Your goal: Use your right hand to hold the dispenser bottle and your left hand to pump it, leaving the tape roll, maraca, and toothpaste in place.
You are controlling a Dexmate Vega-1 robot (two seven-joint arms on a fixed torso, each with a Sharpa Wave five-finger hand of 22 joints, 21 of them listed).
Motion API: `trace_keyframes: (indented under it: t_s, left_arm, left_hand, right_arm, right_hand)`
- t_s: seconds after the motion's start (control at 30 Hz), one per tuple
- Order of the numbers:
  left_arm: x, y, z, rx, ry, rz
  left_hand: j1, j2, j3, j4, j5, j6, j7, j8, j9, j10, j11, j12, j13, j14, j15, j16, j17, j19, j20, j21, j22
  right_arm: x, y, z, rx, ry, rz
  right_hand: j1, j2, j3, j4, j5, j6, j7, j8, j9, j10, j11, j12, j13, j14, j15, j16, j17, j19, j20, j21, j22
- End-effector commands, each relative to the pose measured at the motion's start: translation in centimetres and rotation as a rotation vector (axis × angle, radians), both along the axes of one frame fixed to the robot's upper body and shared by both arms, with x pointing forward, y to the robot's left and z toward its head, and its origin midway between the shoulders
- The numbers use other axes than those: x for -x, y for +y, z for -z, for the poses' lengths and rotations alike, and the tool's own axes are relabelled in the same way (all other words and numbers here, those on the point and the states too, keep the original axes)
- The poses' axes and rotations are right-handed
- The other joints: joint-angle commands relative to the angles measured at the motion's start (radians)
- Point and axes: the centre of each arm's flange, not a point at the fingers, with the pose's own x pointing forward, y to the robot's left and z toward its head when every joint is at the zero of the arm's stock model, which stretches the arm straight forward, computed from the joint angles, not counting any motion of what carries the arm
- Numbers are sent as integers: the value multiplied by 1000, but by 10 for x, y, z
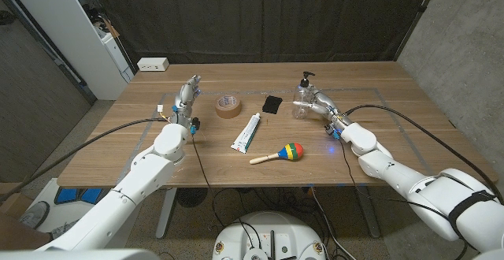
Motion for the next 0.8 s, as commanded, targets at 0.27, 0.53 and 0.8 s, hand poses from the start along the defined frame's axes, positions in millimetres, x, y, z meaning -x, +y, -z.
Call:
trace_keyframes:
  t_s: [0.27, 0.53, 0.8]
  left_arm:
    - [-7, 3, -7, -14, -4, 13]
    - [-12, 3, -8, -16, -15, 30]
    - [-19, 3, -7, -19, -31, 57]
  left_hand:
    - [-4, 70, 2, 8, 7, 7, 2, -1, 3, 9, -2, 3, 3, 5, -39, -1, 2, 7, -83, -4, 1]
    - [-3, 70, 3, 8, 7, 8, 0, -1, 3, 10, -2, 3, 3, 6, -39, -1, 2, 8, -82, -4, 1]
    - [-2, 69, 4, 7, 7, 6, 2, -2, 3, 4, 1, 0, 3, 5, -40, -1, 2, 7, -83, -4, 1]
  right_arm:
    - [17, -27, 6, -45, 25, -38]
    - [25, -40, 10, -86, 44, -28]
    - [31, -54, 13, -182, 62, -42]
  right_hand:
    - [-34, 9, 1, 11, 2, -10, -15, -10, -1, -7, -4, 8, -13, -15, -1, 5, -11, -7, 4, 7, 0]
    - [-55, 10, -2, 14, 2, 9, -16, -18, -3, 20, -7, 20, -29, 1, -20, 14, -25, 12, -5, 15, 0]
    - [-76, 18, -3, 21, 0, 25, -9, -22, -4, 34, -6, 24, -42, 4, -32, 16, -36, 29, -14, 20, 0]
